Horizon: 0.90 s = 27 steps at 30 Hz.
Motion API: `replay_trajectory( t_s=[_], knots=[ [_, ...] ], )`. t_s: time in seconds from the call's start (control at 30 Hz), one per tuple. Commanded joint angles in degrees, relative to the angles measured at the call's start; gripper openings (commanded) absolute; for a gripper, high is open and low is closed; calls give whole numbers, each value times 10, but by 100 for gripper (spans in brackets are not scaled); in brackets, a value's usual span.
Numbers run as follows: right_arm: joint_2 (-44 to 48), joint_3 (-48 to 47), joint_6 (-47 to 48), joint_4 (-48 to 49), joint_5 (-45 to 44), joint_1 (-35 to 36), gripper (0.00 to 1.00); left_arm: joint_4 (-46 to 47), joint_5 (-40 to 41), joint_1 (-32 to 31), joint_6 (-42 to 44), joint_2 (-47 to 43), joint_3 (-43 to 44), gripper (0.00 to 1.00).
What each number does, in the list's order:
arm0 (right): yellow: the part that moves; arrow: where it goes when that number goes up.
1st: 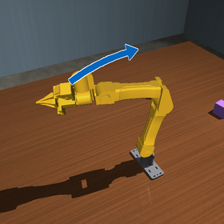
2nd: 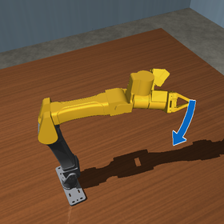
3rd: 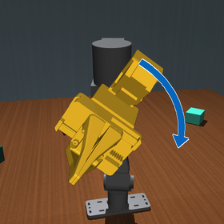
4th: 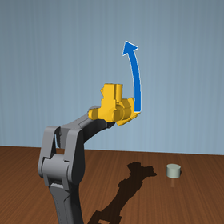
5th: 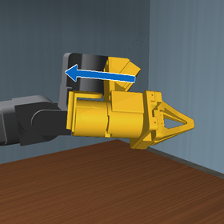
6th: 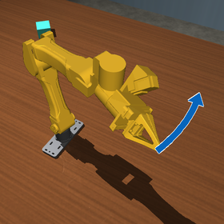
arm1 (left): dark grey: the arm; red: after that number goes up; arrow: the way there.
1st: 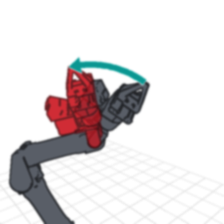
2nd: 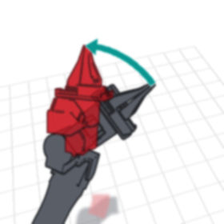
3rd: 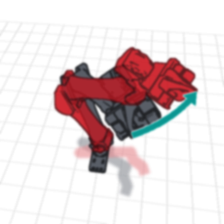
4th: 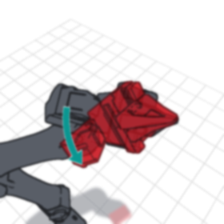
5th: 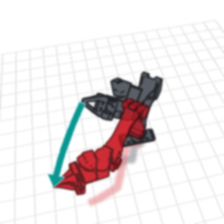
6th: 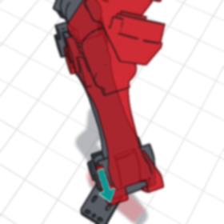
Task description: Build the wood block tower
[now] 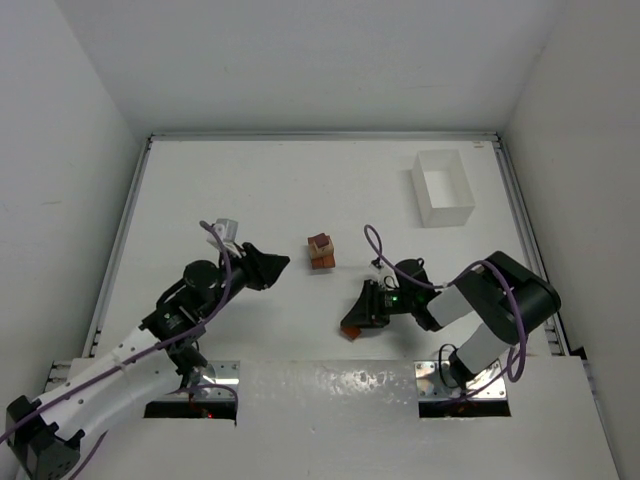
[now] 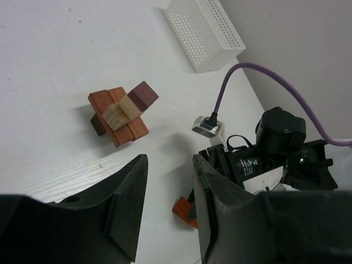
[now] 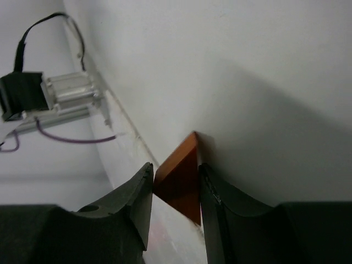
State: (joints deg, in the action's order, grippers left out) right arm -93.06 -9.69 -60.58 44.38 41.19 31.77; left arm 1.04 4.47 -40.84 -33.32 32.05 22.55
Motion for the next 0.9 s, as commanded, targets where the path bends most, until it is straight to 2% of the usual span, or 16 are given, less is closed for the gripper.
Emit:
replay_trajectory(
  t_s=[0.0,0.07,0.2,0.33,0.47,0.6,0.7,0.77,0.8,0.87],
  knots=[
    [-3,-16,47,-50,-23,-15,38,24,5,-5,12,9,23,35],
    [16,-30,110,-133,-59,-17,44,25,6,-5,15,13,28,35],
    [43,-58,169,-253,-107,-23,54,25,6,-5,18,21,33,35],
    [74,-81,231,-353,-168,-23,58,28,5,-5,19,31,39,34],
    [119,-108,281,-432,-247,-23,64,32,3,-5,22,41,43,33],
    [175,-117,316,-482,-284,-22,65,35,2,-5,26,46,46,32],
    [254,-110,327,-503,-326,-10,64,27,19,-5,31,42,50,26],
    [288,-107,330,-518,-355,9,57,16,42,-5,33,35,52,22],
    [301,-107,328,-520,-369,34,35,13,49,-5,34,32,56,20],
    [323,-113,318,-536,-406,60,15,3,75,-5,36,21,58,15]
  ],
)
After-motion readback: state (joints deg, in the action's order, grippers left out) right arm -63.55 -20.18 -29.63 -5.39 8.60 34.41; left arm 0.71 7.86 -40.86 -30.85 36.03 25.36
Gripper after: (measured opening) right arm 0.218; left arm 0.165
